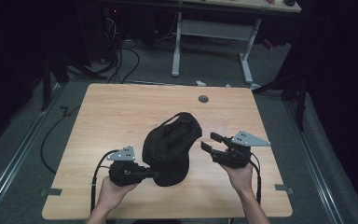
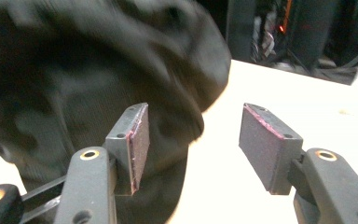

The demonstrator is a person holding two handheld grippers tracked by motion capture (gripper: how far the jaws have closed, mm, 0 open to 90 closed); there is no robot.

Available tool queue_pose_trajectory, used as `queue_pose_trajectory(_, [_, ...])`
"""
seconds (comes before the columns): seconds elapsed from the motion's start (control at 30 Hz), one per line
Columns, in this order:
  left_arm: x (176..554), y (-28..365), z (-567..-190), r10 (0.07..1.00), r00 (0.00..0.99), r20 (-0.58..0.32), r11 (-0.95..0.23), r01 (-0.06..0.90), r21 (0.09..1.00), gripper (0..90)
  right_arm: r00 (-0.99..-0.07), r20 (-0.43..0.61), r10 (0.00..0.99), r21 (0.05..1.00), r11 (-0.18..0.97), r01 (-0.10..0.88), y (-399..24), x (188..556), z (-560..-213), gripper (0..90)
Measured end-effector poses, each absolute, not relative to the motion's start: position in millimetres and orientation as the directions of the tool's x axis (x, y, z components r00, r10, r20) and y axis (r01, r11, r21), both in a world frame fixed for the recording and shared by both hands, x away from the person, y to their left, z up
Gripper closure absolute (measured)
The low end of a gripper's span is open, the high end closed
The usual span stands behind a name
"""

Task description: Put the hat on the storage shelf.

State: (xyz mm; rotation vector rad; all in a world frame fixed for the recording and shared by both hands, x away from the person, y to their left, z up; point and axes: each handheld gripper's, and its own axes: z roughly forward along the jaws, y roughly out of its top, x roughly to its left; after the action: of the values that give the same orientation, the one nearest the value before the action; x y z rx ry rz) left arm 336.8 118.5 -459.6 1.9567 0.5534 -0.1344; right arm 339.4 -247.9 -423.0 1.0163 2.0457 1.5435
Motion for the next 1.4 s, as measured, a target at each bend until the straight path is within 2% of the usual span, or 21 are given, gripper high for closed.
queue_pose_trajectory(0.4, [340,124,-451,0.399,0.864,-0.309,-0.3,0.441,0.846,86.4,-0.544,0.105,0.832,0.858,0.2,0.473,-267,335,-475,40.9])
queue_pose_trajectory(0.47, [341,125,-449,0.415,0.857,-0.305,-0.29,0.443,0.849,86.4,-0.495,0.084,0.865,0.824,0.219,0.523,-272,335,-494,41.1])
queue_pose_trajectory(0.67, [343,126,-446,0.45,0.846,-0.286,-0.276,0.437,0.856,86.4,-0.41,0.063,0.91,0.771,0.217,0.599,-280,337,-519,41.3])
queue_pose_trajectory(1.07, [348,130,-439,0.505,0.821,-0.266,-0.243,0.431,0.869,86.5,-0.326,0.011,0.945,0.731,0.215,0.647,-283,340,-530,40.7])
queue_pose_trajectory(1.4, [356,134,-428,0.552,0.796,-0.248,-0.206,0.418,0.885,86.5,-0.322,-0.018,0.947,0.729,0.233,0.644,-281,341,-531,39.2])
